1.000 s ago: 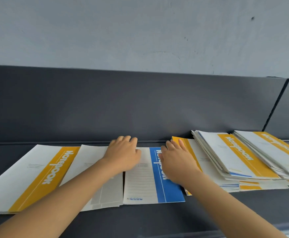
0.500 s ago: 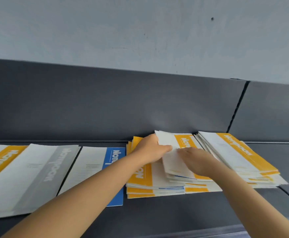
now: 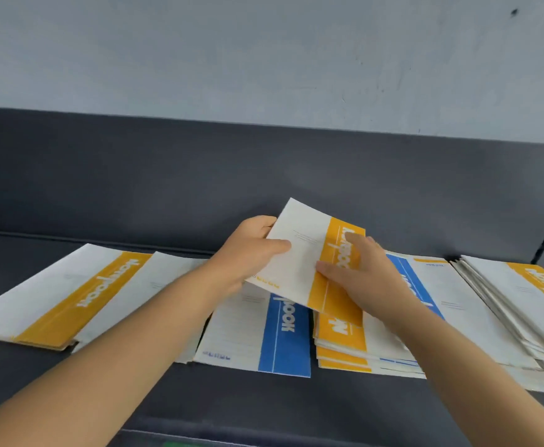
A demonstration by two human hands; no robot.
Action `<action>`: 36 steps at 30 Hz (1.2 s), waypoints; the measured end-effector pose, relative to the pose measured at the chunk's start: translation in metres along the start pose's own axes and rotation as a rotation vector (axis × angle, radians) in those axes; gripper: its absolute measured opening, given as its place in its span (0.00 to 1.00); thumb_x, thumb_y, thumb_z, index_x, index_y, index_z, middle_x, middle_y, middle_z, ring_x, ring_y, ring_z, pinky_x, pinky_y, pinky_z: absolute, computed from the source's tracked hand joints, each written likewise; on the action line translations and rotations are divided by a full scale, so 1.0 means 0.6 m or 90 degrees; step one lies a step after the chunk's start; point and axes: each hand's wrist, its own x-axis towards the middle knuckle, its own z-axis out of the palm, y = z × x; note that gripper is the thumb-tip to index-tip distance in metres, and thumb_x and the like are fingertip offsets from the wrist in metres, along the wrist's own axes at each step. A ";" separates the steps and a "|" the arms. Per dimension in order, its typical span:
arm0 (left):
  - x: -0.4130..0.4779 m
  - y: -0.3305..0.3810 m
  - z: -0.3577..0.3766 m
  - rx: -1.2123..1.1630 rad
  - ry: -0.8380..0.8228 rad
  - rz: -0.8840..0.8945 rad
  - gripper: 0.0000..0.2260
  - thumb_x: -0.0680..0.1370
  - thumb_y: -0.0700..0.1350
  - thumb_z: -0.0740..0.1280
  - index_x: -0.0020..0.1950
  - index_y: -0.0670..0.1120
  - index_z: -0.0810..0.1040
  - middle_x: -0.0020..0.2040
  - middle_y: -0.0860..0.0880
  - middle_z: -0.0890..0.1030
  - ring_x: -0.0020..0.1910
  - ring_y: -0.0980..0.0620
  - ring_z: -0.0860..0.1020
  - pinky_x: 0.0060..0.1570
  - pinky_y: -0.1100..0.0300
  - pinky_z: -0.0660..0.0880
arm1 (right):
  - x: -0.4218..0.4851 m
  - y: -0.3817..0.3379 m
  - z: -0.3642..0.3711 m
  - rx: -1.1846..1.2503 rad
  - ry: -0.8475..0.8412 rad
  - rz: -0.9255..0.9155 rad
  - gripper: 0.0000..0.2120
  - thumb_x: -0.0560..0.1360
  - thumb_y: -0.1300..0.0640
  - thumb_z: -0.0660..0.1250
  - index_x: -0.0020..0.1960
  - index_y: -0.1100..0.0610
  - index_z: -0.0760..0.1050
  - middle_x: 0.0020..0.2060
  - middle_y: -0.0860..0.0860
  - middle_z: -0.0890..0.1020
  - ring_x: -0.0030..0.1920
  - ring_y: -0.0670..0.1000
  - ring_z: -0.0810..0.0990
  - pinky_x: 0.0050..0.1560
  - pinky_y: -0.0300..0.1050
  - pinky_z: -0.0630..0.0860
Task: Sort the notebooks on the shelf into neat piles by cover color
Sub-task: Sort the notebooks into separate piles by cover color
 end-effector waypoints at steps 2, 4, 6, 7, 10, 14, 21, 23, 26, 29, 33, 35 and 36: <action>-0.012 -0.014 -0.063 0.041 0.009 -0.002 0.11 0.76 0.40 0.70 0.58 0.46 0.79 0.52 0.51 0.84 0.51 0.52 0.83 0.50 0.55 0.78 | 0.000 -0.046 0.042 0.056 -0.024 -0.024 0.30 0.74 0.45 0.68 0.71 0.48 0.61 0.68 0.50 0.67 0.57 0.50 0.72 0.51 0.44 0.71; -0.025 -0.032 -0.129 0.110 0.020 -0.017 0.13 0.74 0.45 0.72 0.58 0.49 0.78 0.52 0.53 0.83 0.51 0.53 0.82 0.51 0.55 0.77 | 0.000 -0.095 0.094 0.123 -0.054 -0.053 0.24 0.73 0.50 0.71 0.65 0.49 0.67 0.61 0.50 0.74 0.52 0.49 0.75 0.49 0.44 0.73; -0.039 -0.053 -0.198 0.189 0.031 -0.037 0.14 0.73 0.48 0.73 0.57 0.50 0.76 0.52 0.54 0.82 0.51 0.55 0.80 0.49 0.56 0.77 | -0.001 -0.143 0.150 0.125 -0.089 -0.075 0.23 0.73 0.52 0.71 0.64 0.51 0.68 0.58 0.48 0.75 0.53 0.50 0.76 0.50 0.45 0.75; -0.047 -0.063 -0.234 0.223 0.032 -0.042 0.15 0.73 0.48 0.74 0.57 0.51 0.75 0.52 0.55 0.81 0.51 0.55 0.80 0.48 0.57 0.76 | -0.001 -0.168 0.180 0.108 -0.104 -0.085 0.25 0.73 0.51 0.71 0.67 0.52 0.67 0.59 0.48 0.75 0.55 0.50 0.76 0.52 0.45 0.75; -0.070 -0.089 -0.331 0.302 0.019 -0.039 0.22 0.74 0.48 0.73 0.66 0.52 0.71 0.61 0.58 0.77 0.56 0.57 0.76 0.52 0.59 0.73 | 0.000 -0.241 0.265 0.047 -0.136 -0.123 0.26 0.74 0.49 0.69 0.68 0.52 0.65 0.64 0.50 0.71 0.60 0.52 0.73 0.54 0.45 0.74; -0.079 -0.138 -0.432 0.521 -0.033 -0.106 0.35 0.77 0.57 0.68 0.78 0.49 0.56 0.79 0.52 0.52 0.74 0.50 0.61 0.61 0.60 0.65 | 0.000 -0.313 0.373 -0.045 -0.163 -0.162 0.27 0.77 0.47 0.64 0.71 0.56 0.62 0.69 0.54 0.65 0.70 0.56 0.64 0.65 0.48 0.66; -0.088 -0.249 -0.488 0.718 -0.190 -0.124 0.30 0.83 0.60 0.45 0.79 0.48 0.39 0.79 0.51 0.35 0.76 0.56 0.34 0.76 0.56 0.40 | -0.018 -0.334 0.489 -0.433 -0.237 -0.220 0.28 0.82 0.45 0.40 0.78 0.56 0.46 0.77 0.58 0.47 0.77 0.60 0.45 0.75 0.60 0.38; -0.085 -0.259 -0.497 0.741 -0.202 -0.118 0.30 0.82 0.60 0.43 0.79 0.48 0.37 0.78 0.51 0.34 0.76 0.56 0.34 0.76 0.55 0.39 | -0.014 -0.342 0.478 -0.439 -0.250 -0.232 0.28 0.82 0.43 0.40 0.78 0.55 0.48 0.77 0.56 0.50 0.77 0.58 0.47 0.74 0.60 0.38; -0.077 -0.247 -0.501 0.793 -0.216 -0.105 0.30 0.82 0.61 0.42 0.79 0.48 0.39 0.79 0.51 0.36 0.77 0.55 0.35 0.76 0.52 0.38 | -0.013 -0.341 0.454 -0.407 -0.261 -0.249 0.28 0.82 0.42 0.40 0.77 0.53 0.52 0.77 0.55 0.52 0.77 0.55 0.48 0.75 0.60 0.40; -0.068 -0.211 -0.482 0.812 -0.183 -0.062 0.28 0.82 0.60 0.41 0.80 0.50 0.41 0.79 0.50 0.38 0.77 0.54 0.36 0.76 0.53 0.38 | -0.017 -0.325 0.415 -0.371 -0.211 -0.247 0.25 0.83 0.45 0.43 0.78 0.52 0.51 0.77 0.55 0.51 0.77 0.54 0.47 0.76 0.56 0.42; -0.047 -0.150 -0.408 0.818 -0.156 0.043 0.29 0.82 0.61 0.42 0.80 0.50 0.43 0.80 0.50 0.41 0.78 0.54 0.39 0.76 0.55 0.41 | -0.006 -0.271 0.329 -0.344 -0.115 -0.207 0.23 0.82 0.52 0.45 0.77 0.52 0.53 0.76 0.54 0.57 0.76 0.54 0.52 0.75 0.54 0.48; -0.034 -0.126 -0.354 0.824 -0.154 0.088 0.30 0.81 0.62 0.42 0.80 0.50 0.44 0.80 0.50 0.42 0.78 0.53 0.41 0.76 0.55 0.42 | 0.001 -0.226 0.275 -0.341 -0.066 -0.158 0.23 0.82 0.53 0.46 0.76 0.53 0.55 0.74 0.54 0.62 0.74 0.54 0.57 0.74 0.54 0.53; -0.029 -0.115 -0.323 0.827 -0.156 0.108 0.31 0.81 0.63 0.42 0.80 0.49 0.44 0.80 0.50 0.43 0.78 0.52 0.41 0.76 0.54 0.43 | 0.004 -0.200 0.246 -0.349 -0.043 -0.133 0.23 0.82 0.52 0.46 0.76 0.54 0.56 0.73 0.54 0.63 0.73 0.55 0.59 0.73 0.54 0.55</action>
